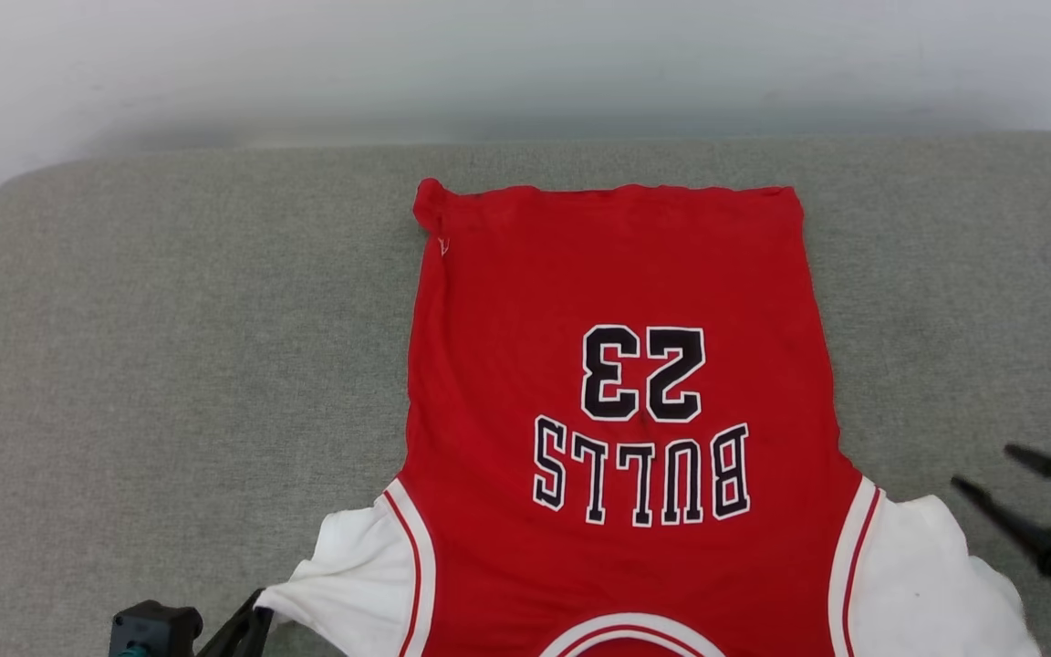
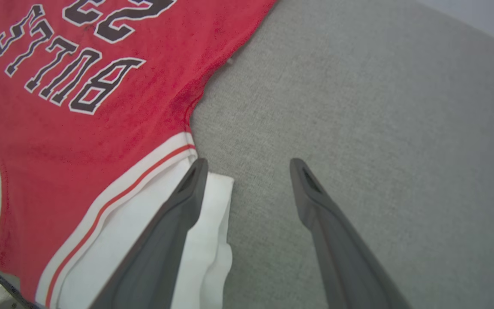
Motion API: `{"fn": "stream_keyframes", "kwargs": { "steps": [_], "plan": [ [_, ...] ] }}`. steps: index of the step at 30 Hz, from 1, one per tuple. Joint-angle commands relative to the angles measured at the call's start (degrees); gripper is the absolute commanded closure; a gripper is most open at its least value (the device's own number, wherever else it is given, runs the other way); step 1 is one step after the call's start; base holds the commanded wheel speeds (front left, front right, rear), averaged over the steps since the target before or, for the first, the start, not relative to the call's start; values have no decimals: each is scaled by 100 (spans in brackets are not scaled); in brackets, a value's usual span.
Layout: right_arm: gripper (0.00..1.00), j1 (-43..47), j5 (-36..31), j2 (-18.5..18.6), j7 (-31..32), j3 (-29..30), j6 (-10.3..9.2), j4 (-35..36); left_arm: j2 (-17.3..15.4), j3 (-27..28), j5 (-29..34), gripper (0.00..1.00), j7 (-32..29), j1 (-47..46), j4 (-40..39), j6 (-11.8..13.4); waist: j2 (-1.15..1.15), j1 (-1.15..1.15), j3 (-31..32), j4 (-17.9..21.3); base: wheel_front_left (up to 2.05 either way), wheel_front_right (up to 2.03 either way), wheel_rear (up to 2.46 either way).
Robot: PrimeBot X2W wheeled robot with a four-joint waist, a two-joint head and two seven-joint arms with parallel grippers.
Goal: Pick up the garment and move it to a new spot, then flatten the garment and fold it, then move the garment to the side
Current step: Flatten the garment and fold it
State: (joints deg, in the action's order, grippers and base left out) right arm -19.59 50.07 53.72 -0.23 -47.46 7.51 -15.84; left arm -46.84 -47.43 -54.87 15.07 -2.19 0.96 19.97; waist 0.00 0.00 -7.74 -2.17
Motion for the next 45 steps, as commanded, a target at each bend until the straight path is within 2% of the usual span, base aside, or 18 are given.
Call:
{"fn": "stream_keyframes", "kwargs": {
  "steps": [1,6,10,13,19,23,28,32,35,38,39,40,45],
  "plan": [
    [0,-197,-62,127,125,164,-4,188,-16,48,54,100,13,-119,-72,43,0,0,-131,-75,0,0,0],
    [0,-974,-186,642,894,1100,-4,1018,-1,178,282,100,13,-286,-422,192,0,0,-544,-242,0,0,0],
    [0,-1813,-187,581,1686,1662,-4,1340,24,294,488,100,13,-459,-680,279,0,0,-974,-421,0,0,0],
    [0,-2529,-251,467,2535,1676,-4,1425,64,340,643,100,13,-606,-834,305,0,0,-1339,-556,0,0,0],
    [0,-3975,-102,-89,4722,1370,-4,748,229,327,918,100,13,-972,-995,261,0,0,-2006,-801,0,0,0],
    [0,-4756,-329,-565,5788,1426,-4,-39,349,338,1083,100,13,-1208,-1040,257,0,0,-2365,-975,0,0,0],
    [0,-5371,-766,-1145,6427,1752,-4,-856,444,381,1249,100,13,-1361,-1095,293,0,0,-2746,-1118,0,0,0],
    [0,-5577,-1181,-1517,6642,1961,-3,-1327,467,306,1388,100,6,-1512,-1087,229,0,0,-2984,-1193,0,0,0],
    [0,-5438,-1381,-1783,6705,2046,-3,-1568,477,285,1463,100,-16,-1609,-1093,209,0,0,-3096,-1205,0,0,0],
    [0,-4772,-1517,-2062,6880,1816,-2,-1777,503,277,1473,100,-44,-1680,-1086,218,0,0,-3160,-1168,0,0,0],
    [8,-4723,-1540,-2062,6864,1829,-2,-1779,511,268,1479,100,-51,-1683,-1077,215,0,0,-3151,-1161,0,0,0],
    [100,-4727,-1568,-2045,6813,1857,-2,-1777,513,259,1487,100,-54,-1684,-1066,209,0,0,-3127,-1153,0,0,0],
    [100,-5071,-1650,-1954,6471,2038,-3,-1654,455,299,1444,100,-31,-1570,-1001,280,0,0,-2813,-1065,0,0,0]
  ]
}}
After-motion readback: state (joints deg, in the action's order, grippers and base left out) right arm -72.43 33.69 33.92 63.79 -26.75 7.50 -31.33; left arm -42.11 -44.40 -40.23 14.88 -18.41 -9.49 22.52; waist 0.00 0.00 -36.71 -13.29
